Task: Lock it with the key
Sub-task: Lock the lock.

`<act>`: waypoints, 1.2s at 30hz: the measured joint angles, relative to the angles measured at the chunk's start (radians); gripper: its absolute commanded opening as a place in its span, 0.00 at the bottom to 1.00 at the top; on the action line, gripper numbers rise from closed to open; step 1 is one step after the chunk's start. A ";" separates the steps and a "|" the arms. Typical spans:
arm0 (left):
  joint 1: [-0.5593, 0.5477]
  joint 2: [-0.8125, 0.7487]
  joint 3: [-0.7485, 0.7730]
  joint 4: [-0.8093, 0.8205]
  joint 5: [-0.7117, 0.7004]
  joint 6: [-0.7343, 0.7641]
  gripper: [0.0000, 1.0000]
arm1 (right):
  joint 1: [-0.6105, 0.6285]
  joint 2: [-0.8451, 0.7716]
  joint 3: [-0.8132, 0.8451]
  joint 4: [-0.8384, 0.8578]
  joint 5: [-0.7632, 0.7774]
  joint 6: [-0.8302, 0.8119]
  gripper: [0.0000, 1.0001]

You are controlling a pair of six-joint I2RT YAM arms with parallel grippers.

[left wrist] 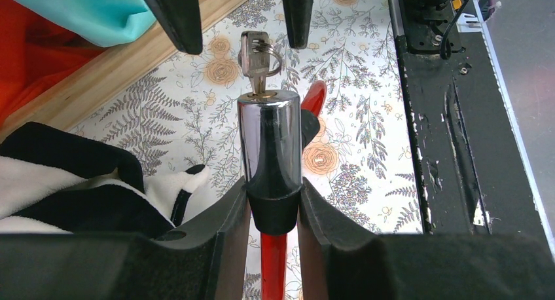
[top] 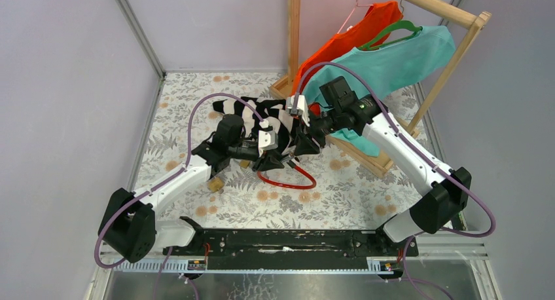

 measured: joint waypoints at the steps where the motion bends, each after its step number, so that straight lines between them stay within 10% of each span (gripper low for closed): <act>1: 0.000 0.001 0.000 0.000 0.000 0.000 0.00 | 0.001 0.000 0.000 0.000 0.000 0.006 0.46; 22: 0.000 0.016 0.004 -0.012 -0.002 0.000 0.00 | 0.028 -0.007 -0.062 0.064 0.045 0.069 0.00; 36: 0.000 0.016 0.005 -0.014 -0.011 0.004 0.00 | 0.034 -0.023 -0.080 0.066 0.055 -0.120 0.00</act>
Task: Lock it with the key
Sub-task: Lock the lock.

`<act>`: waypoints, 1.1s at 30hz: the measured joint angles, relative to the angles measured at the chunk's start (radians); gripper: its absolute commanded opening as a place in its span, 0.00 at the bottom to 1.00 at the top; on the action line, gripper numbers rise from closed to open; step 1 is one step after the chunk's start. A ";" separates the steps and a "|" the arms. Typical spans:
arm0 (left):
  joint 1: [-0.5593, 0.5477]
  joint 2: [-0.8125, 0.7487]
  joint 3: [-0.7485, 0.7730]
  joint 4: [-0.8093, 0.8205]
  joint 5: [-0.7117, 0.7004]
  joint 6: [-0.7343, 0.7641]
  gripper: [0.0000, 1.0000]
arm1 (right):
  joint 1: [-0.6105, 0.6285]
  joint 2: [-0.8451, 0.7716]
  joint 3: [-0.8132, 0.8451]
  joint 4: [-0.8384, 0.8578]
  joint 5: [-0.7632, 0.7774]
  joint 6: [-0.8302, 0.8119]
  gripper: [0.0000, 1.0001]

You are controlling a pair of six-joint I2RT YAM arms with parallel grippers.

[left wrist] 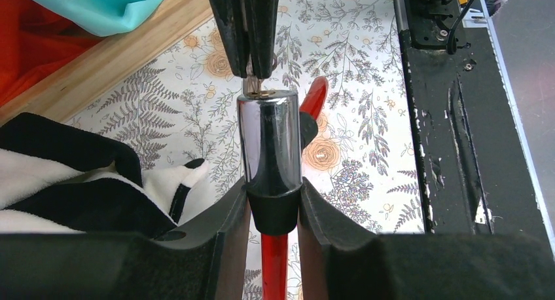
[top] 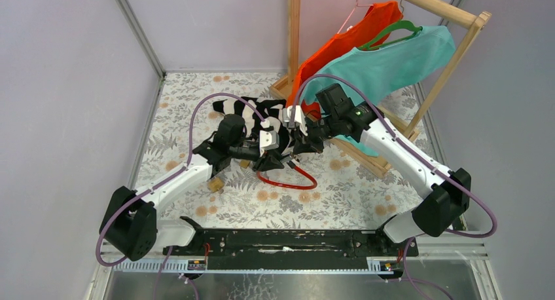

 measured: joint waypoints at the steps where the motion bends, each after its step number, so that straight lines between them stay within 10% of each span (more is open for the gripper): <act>1: 0.000 0.000 0.000 0.000 -0.001 0.001 0.00 | 0.002 -0.001 0.000 -0.003 0.004 -0.021 0.00; 33: -0.015 -0.039 0.005 -0.002 -0.041 0.094 0.00 | 0.021 -0.011 0.079 -0.118 0.089 -0.066 0.00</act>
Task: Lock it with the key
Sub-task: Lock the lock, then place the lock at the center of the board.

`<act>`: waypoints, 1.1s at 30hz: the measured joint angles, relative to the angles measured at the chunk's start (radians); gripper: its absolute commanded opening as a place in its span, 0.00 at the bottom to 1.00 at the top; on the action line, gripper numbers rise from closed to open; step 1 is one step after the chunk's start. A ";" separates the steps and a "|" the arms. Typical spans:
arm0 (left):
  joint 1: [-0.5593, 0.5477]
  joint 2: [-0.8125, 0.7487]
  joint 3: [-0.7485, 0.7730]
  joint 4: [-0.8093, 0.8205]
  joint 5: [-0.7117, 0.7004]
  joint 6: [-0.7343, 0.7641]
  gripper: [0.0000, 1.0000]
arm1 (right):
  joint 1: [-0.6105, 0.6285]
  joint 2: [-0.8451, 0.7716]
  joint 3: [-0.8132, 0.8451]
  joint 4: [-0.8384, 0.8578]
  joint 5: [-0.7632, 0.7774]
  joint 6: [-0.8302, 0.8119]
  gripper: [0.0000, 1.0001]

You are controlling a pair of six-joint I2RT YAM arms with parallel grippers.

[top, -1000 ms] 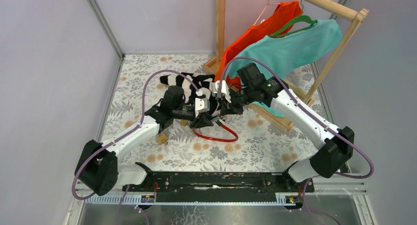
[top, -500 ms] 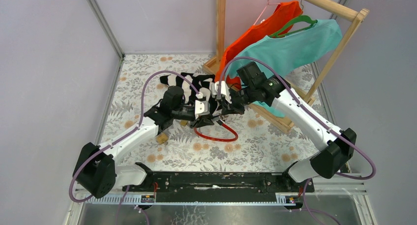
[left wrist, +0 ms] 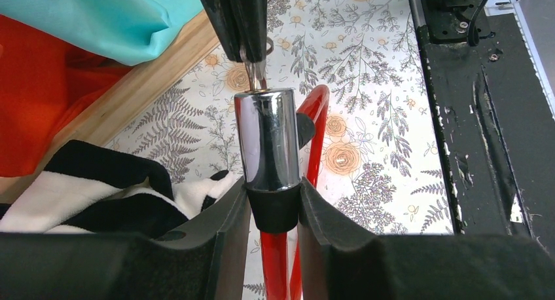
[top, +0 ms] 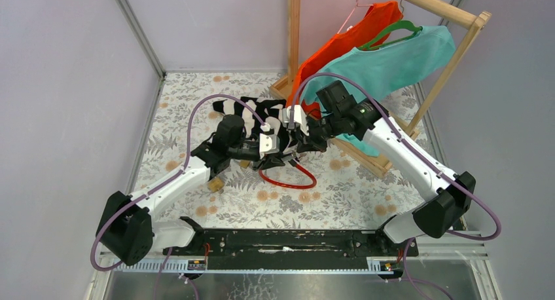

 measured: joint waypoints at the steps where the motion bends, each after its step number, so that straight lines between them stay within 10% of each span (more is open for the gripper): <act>1: 0.000 -0.001 0.000 0.000 -0.002 -0.001 0.00 | -0.003 0.000 0.005 -0.005 0.002 0.009 0.00; 33: 0.049 -0.012 0.005 -0.061 0.036 -0.064 0.00 | -0.100 -0.111 -0.026 -0.077 0.140 0.020 0.00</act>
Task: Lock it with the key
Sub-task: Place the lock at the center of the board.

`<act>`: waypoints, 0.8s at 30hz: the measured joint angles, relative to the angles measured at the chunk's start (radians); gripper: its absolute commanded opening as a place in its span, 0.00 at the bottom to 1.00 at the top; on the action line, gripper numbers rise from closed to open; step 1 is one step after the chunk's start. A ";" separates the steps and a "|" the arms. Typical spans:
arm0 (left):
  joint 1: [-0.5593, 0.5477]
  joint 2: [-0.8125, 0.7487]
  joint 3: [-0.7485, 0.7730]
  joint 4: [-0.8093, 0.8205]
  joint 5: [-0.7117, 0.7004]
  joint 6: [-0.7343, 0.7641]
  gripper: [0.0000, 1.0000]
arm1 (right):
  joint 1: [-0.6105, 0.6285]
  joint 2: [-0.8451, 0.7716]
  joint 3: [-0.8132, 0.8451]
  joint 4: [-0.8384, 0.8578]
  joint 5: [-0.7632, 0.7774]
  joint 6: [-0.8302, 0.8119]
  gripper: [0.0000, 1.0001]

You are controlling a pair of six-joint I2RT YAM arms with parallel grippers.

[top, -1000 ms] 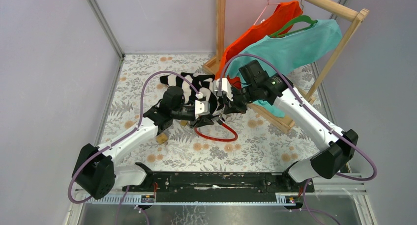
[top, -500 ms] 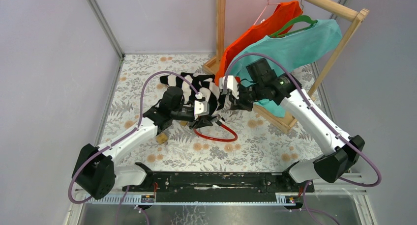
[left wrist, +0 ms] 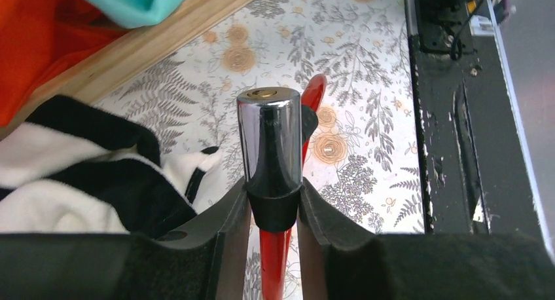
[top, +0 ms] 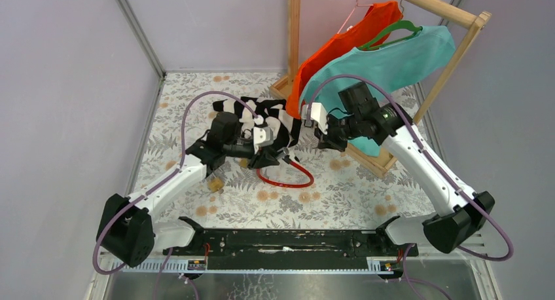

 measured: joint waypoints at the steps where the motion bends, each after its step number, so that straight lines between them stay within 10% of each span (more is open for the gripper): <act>1: 0.019 0.001 0.006 0.000 0.008 -0.022 0.00 | -0.001 -0.019 -0.028 0.011 0.000 0.014 0.00; 24: 0.264 0.019 0.263 -0.177 0.011 -0.330 0.00 | 0.042 -0.132 -0.535 0.301 0.007 0.161 0.00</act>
